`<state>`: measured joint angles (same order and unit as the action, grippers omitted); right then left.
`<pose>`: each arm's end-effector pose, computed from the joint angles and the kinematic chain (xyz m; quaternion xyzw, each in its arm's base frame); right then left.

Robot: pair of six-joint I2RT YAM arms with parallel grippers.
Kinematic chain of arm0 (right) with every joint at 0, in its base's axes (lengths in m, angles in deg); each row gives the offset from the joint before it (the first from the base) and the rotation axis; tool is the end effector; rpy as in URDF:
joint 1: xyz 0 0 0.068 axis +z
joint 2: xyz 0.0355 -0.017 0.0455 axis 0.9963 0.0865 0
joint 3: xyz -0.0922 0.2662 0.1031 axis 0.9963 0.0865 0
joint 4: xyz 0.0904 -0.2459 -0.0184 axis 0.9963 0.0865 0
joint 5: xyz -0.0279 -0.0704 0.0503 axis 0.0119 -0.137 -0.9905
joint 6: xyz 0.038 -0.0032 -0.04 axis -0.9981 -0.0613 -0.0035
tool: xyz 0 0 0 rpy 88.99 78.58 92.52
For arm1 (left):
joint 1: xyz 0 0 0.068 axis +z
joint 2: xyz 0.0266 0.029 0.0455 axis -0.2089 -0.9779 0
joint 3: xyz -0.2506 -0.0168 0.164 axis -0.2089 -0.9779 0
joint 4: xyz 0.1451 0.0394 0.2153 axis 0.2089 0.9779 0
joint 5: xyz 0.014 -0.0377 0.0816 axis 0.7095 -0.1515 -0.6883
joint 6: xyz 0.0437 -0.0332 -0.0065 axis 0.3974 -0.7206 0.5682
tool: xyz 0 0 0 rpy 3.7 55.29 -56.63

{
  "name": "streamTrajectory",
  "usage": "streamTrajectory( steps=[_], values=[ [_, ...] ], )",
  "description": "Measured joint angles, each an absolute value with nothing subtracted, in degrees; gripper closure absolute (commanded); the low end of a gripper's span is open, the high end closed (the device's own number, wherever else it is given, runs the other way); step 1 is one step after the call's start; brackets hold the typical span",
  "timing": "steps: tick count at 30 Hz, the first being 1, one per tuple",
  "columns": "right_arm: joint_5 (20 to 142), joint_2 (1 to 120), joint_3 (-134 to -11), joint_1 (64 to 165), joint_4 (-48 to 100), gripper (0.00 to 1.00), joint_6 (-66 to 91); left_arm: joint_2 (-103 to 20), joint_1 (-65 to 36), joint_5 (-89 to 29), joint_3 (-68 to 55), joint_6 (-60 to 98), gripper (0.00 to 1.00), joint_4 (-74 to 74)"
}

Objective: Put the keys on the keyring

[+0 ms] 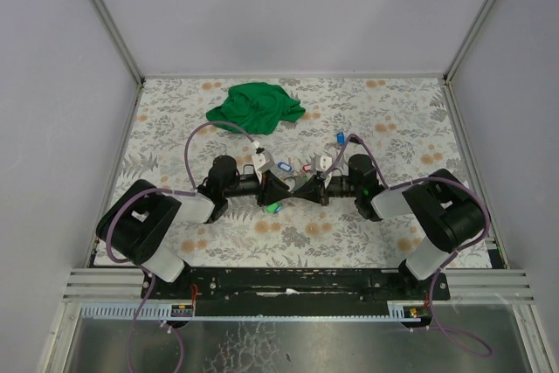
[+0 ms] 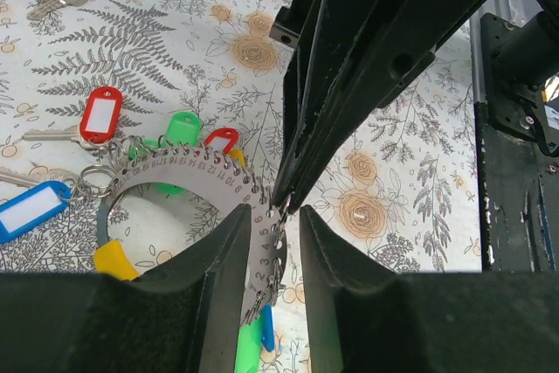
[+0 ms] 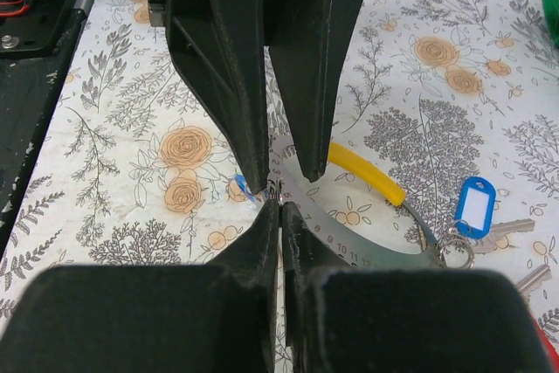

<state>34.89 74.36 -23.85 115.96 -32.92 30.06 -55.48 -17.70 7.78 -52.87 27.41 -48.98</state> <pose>0.2307 0.1735 0.1814 -0.5145 0.5340 0.4404 0.5062 0.2279 -0.1615 0.1885 0.4030 0.6439 -0.4572 0.4625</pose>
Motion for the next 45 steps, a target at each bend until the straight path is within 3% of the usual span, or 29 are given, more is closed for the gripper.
streamTrajectory(
  steps=[21,31,38,45],
  values=[
    [33.9,76.6,-22.3,115.3,-41.9,1.00,24.4,-60.6,-15.8,12.2,-53.6,22.8,0.73,-55.5],
    [33.3,77.0,-22.3,115.2,-43.6,1.00,22.5,-60.9,-15.8,12.9,-53.6,22.1,0.85,-56.5],
    [32.6,77.1,-22.3,115.0,-43.8,1.00,22.1,-61.4,-15.8,13.5,-53.6,21.3,0.86,-58.5],
    [31.9,77.1,-22.3,115.0,-42.8,0.97,22.1,-62.0,-15.8,14.6,-53.6,20.4,1.00,-59.3]
  ],
)
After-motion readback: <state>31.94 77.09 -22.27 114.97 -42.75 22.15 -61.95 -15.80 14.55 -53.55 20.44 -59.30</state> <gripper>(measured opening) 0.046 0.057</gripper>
